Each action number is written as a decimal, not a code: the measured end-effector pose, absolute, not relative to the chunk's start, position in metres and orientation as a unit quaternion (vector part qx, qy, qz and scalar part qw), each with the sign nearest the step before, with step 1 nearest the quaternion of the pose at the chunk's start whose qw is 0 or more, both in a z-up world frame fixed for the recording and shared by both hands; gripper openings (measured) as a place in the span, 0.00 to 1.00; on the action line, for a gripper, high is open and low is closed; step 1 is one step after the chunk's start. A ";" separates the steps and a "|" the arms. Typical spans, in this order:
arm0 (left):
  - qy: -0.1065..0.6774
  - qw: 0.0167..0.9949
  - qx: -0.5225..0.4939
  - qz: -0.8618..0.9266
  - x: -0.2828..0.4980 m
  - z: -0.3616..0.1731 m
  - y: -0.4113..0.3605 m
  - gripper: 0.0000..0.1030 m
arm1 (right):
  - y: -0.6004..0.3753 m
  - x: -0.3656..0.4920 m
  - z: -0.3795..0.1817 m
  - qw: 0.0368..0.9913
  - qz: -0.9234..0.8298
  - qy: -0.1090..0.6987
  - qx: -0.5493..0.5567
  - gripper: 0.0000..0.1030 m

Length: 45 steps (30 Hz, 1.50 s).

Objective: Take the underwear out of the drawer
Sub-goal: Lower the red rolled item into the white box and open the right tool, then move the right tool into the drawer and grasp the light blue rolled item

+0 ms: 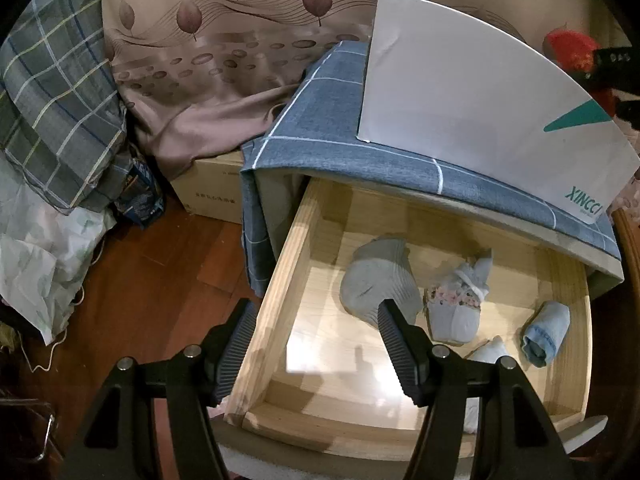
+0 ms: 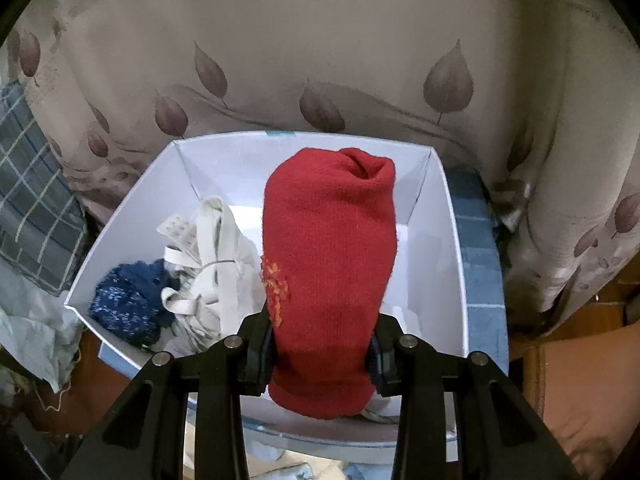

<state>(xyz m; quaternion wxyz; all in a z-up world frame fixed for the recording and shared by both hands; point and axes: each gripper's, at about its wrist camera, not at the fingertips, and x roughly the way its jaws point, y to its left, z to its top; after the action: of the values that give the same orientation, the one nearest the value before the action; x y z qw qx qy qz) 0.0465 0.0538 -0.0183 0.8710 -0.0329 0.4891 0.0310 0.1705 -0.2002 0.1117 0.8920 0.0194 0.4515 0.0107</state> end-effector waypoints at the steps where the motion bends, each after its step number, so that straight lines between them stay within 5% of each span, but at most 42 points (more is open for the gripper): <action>1: 0.489 0.871 -0.033 0.031 0.047 -0.018 0.054 0.63 | -0.200 0.173 0.109 0.890 0.011 0.456 0.020 0.34; 11: 0.490 0.870 -0.034 0.031 0.048 -0.019 0.054 0.63 | -0.196 0.177 0.091 0.880 0.014 0.475 0.015 0.39; 18: 0.491 0.870 -0.035 0.030 0.047 -0.019 0.054 0.63 | -0.196 0.166 0.106 0.884 0.020 0.466 0.016 0.54; 28: 0.498 0.865 -0.046 0.031 0.048 -0.021 0.058 0.63 | -0.203 0.098 0.130 0.859 0.061 0.507 0.034 0.54; 45: 0.500 0.864 -0.053 0.028 0.049 -0.023 0.060 0.63 | -0.238 0.035 -0.012 0.761 -0.024 0.640 0.099 0.54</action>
<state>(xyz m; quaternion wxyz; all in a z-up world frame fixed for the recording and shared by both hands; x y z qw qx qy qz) 0.0492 0.0596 -0.0228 0.8638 -0.0529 0.5002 0.0280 0.0351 -0.2375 -0.0123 0.7614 0.0986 0.6403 -0.0243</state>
